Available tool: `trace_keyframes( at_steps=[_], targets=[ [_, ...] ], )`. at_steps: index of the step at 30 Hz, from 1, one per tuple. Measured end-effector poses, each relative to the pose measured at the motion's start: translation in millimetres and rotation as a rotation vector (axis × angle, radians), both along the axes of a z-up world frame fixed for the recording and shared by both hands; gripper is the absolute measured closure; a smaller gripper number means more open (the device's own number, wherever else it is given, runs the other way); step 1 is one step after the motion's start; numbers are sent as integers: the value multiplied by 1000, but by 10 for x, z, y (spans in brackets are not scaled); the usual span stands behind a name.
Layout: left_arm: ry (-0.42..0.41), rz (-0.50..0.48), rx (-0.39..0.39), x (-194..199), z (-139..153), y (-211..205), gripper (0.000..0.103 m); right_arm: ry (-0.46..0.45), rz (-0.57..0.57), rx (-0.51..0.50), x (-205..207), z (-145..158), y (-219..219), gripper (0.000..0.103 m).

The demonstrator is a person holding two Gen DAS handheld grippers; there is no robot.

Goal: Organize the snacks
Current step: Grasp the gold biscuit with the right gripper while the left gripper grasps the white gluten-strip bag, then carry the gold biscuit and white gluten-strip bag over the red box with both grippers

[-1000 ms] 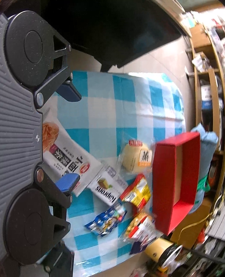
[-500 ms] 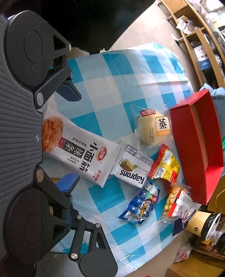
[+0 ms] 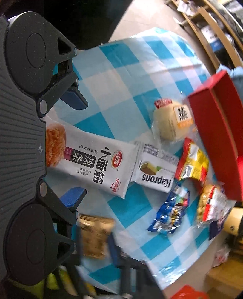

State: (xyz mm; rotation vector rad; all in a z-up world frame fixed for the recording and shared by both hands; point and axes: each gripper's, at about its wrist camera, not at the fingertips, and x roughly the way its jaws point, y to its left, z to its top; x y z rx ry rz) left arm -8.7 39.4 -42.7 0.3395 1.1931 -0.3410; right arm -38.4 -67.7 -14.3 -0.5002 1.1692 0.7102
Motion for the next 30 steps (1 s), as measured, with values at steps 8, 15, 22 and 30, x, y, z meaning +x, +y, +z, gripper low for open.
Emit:
trace_keyframes(
  at_steps=[8,15,22,30],
  targets=[
    [42,-59,47,109,-118,-84,25,9,-146,39,136,12,-159,63],
    [60,-31,39,75,-147,-90,13,-2,-183,64,171,42,-118,63],
    [104,45,6,116,-186,4,14,-20,-216,86,173,82,-171,63],
    [48,30,41,-83,-60,-224,48,-49,-225,99,185,100,-239,63]
  ],
)
